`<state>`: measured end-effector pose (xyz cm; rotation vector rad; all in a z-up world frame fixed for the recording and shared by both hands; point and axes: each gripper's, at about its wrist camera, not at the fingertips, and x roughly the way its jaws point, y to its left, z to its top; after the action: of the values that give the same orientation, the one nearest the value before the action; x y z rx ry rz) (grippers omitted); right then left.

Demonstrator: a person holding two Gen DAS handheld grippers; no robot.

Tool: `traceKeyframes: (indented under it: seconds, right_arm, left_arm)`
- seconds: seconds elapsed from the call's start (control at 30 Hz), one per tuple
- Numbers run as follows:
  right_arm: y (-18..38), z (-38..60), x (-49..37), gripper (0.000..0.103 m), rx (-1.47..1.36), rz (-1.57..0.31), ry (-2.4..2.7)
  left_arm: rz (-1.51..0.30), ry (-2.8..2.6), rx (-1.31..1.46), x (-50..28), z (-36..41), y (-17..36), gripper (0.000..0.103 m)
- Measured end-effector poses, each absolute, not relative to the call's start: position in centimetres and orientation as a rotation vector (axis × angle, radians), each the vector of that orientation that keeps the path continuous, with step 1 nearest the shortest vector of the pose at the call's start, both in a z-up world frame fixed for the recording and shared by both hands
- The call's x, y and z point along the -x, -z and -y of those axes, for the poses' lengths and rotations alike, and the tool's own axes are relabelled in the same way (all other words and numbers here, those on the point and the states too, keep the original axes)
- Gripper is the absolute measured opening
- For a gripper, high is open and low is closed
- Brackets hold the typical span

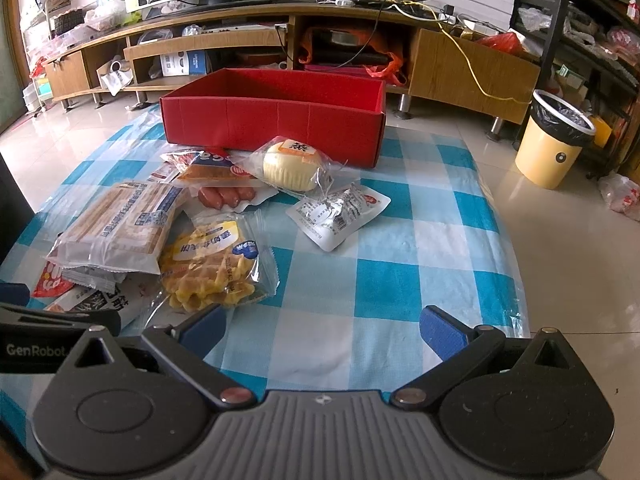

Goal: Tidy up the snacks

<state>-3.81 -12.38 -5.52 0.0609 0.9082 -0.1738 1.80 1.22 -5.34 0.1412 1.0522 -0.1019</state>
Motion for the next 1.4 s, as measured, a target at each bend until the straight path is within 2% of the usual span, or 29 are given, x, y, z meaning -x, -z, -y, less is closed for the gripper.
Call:
traceKeyframes:
  seconds: [0.63,0.93,1.13,1.4]
  right_arm:
    - [5.2,12.7,3.5,0.101,-0.056,-0.897,0.168]
    - [3.4,14.2,0.9,0.100,-0.082,-0.855,0.152]
    - [4.1,14.9,-2.5,0.088,-0.080,-0.892,0.123]
    - [4.2,16.2,-4.6,0.088,-0.053,-0.915,0.106]
  left_arm:
    - [-1.034,0.129,-0.113,-2.4,-1.5,4.7,0.100]
    - [-1.017,0.107,-0.101,-5.7,-2.1,3.1,0.102]
    - [-1.058,0.099,-0.024,-9.0,-2.2,2.7,0.102]
    - [-1.116,0.064,-0.117,-12.2,0.1,5.6,0.102]
